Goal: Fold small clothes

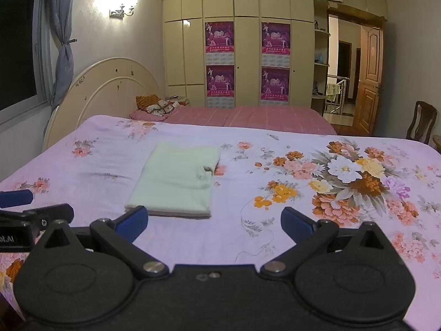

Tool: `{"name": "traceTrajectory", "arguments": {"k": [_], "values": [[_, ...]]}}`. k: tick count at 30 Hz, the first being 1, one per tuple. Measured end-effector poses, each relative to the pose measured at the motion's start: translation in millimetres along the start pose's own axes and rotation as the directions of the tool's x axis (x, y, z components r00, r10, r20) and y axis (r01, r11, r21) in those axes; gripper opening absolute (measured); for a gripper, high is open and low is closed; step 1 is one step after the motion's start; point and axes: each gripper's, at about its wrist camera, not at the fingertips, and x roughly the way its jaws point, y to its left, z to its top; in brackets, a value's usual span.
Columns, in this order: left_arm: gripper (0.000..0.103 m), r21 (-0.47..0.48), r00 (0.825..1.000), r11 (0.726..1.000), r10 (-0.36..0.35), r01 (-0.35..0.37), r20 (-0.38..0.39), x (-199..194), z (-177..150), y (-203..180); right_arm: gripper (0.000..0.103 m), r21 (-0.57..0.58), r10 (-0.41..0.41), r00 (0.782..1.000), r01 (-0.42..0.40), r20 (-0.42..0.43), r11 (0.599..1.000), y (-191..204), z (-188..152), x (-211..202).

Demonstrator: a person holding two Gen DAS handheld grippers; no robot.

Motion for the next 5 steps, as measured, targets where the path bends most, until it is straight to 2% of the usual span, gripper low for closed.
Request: {"name": "traceTrajectory", "arguments": {"k": [5], "values": [[0.103, 0.007, 1.000, 1.000, 0.013, -0.013, 0.023, -1.7, 1.7, 0.7, 0.102, -0.001, 0.000, 1.000, 0.000, -0.002, 1.000, 0.5, 0.1, 0.1]]}}
